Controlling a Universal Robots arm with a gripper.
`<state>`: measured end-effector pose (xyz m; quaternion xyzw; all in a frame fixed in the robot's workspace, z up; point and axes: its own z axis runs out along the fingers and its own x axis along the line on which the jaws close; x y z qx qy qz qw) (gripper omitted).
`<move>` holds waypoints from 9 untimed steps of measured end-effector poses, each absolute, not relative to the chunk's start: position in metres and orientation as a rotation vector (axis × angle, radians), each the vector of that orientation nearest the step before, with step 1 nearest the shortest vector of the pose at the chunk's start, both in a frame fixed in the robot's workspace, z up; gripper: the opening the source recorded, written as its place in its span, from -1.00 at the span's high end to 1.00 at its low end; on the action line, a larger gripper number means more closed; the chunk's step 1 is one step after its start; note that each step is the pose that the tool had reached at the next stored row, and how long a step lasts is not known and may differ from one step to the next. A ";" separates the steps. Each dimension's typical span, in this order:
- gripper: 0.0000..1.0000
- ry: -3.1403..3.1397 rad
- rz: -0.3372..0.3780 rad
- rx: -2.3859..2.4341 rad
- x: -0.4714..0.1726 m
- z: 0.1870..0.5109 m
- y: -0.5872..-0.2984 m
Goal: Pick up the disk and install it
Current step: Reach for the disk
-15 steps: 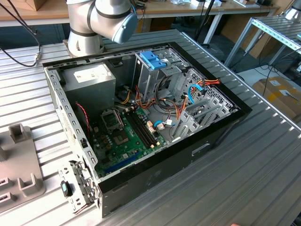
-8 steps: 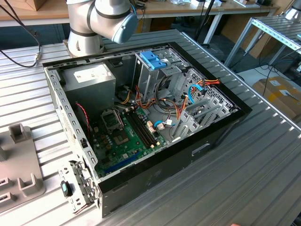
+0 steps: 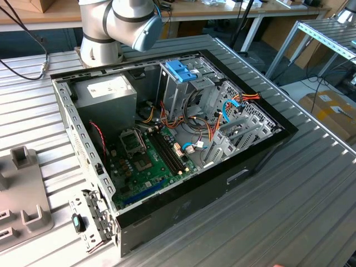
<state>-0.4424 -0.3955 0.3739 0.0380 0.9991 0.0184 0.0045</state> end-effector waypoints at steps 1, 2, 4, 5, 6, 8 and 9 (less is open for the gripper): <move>0.79 3.130 0.058 0.119 -0.442 0.374 -0.396; 0.79 3.130 0.058 0.119 -0.442 0.374 -0.395; 0.79 3.130 0.058 0.119 -0.442 0.374 -0.394; 0.79 3.130 0.058 0.119 -0.442 0.374 -0.393; 0.79 3.130 0.058 0.119 -0.442 0.373 -0.392; 0.79 3.130 0.057 0.119 -0.442 0.372 -0.388; 0.79 3.130 0.055 0.119 -0.442 0.372 -0.387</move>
